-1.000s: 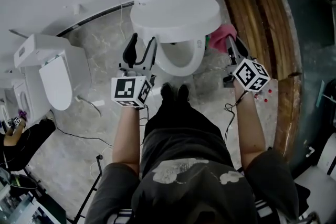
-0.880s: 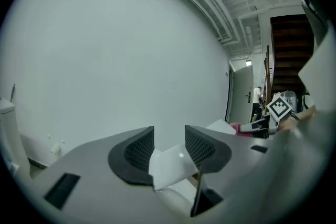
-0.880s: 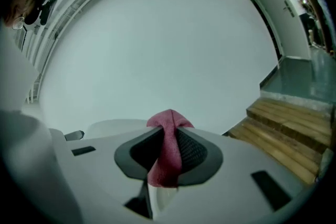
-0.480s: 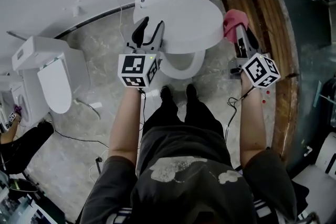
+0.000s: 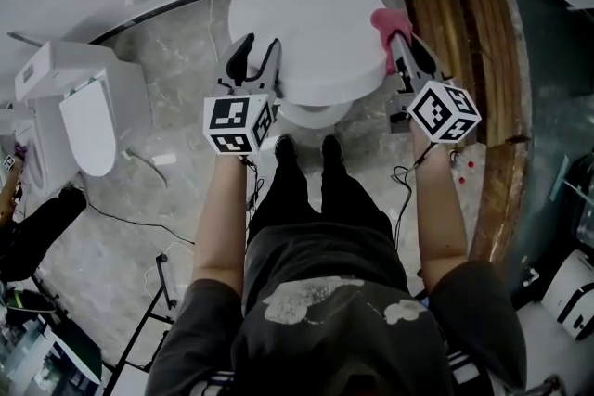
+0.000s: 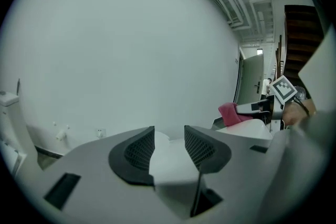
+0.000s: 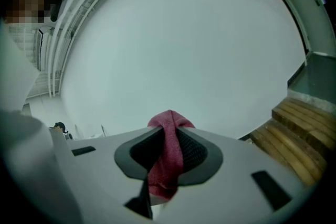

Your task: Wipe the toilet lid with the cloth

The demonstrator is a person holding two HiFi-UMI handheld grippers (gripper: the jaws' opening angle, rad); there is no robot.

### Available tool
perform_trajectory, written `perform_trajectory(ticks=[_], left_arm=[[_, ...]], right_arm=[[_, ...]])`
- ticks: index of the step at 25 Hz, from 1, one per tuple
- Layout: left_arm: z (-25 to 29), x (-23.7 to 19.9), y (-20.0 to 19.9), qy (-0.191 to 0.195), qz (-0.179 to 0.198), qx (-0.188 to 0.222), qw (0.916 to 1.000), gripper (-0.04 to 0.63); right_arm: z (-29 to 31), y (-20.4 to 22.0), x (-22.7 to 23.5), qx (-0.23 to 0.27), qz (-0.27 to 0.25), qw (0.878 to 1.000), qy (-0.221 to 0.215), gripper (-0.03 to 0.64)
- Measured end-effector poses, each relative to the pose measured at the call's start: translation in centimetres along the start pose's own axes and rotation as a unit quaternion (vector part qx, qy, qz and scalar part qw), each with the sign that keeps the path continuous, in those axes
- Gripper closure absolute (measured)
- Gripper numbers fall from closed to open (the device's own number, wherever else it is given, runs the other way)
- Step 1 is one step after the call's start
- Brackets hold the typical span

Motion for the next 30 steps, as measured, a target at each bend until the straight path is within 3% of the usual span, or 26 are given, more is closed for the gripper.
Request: perform_trajectory(ticks=[13, 24, 30], left_arm=[[-2.4, 2.1, 7.3, -0.031, -0.029, -0.042, 0.9982, 0.399], [-3.4, 3.4, 14.7, -0.046, -0.012, -0.097, 0.9942, 0.399], [-4.1, 3.7, 18.6, -0.059, -0.044, -0.113, 0.9909, 0.399]], right_arm=[[0.0, 3.1, 0.7, -0.039, -0.012, 0.998, -0.038, 0.549], [0.5, 11.4, 2.2, -0.105, 0.001, 0.993, -0.045, 0.549], [0.5, 15.1, 3.5, -0.13, 0.012, 0.991, -0.04, 0.549]])
Point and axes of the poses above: the fingertips, and each gripper's own axes: z forward along the fingers, x to its right, y out of its underside, the point moved 5 cm from there along -z, backward along the fingers, and after that the axes turned 1 degree about -y, right-handed, at the moved point
